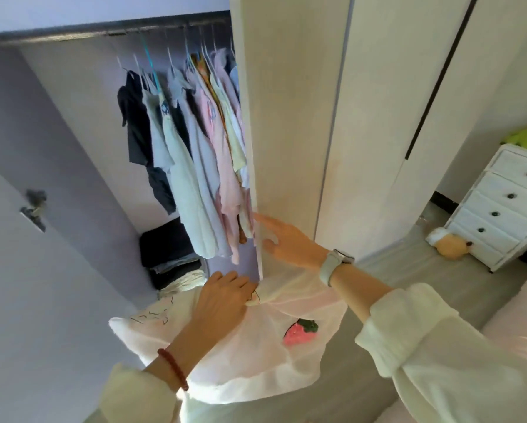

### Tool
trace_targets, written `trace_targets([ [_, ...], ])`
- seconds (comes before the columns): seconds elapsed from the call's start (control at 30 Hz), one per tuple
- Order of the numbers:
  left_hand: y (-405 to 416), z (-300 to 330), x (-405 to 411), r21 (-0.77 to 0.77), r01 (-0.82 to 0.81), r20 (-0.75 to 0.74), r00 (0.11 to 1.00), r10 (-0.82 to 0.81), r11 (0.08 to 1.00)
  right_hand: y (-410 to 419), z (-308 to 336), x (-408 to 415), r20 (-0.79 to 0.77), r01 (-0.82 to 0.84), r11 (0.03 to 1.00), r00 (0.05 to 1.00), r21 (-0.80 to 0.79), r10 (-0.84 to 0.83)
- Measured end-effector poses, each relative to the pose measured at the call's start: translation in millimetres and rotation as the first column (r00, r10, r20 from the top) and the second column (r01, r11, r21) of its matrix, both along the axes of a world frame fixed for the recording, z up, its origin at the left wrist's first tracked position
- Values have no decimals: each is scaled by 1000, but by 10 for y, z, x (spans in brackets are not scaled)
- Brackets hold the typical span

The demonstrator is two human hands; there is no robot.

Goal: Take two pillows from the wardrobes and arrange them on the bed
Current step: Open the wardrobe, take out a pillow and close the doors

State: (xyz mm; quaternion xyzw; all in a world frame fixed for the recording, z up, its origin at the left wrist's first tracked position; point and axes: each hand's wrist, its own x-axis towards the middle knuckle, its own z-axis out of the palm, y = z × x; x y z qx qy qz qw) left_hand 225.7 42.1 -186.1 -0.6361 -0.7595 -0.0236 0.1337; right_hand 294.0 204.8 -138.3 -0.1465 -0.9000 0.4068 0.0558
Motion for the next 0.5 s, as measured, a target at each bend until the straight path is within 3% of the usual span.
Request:
trace_targets([
  [0.07, -156, -20, -13, 7, -104, 75, 992, 103, 995, -113, -70, -33, 266, -146, 989, 954, 17, 136],
  [0.13, -320, -74, -14, 39, -196, 160, 969, 187, 980, -225, -241, 67, 420, -275, 952, 886, 133, 197],
  [0.2, -477, -183, 15, 71, -259, 230, 944, 237, 963, -331, -385, 221, 451, -400, 853, 863, 335, 228],
  [0.33, -671, -349, 147, 141, -327, 308, 912, 273, 934, -471, -590, 273, 470, -582, 533, 812, 614, 346],
  [0.4, -770, -424, 194, 157, -375, 345, 888, 305, 914, -569, -669, 214, 418, -571, 480, 819, 667, 394],
  [0.5, -1043, -508, 203, 201, -467, 389, 845, 368, 861, -783, -776, 136, 393, -625, 492, 773, 606, 497],
])
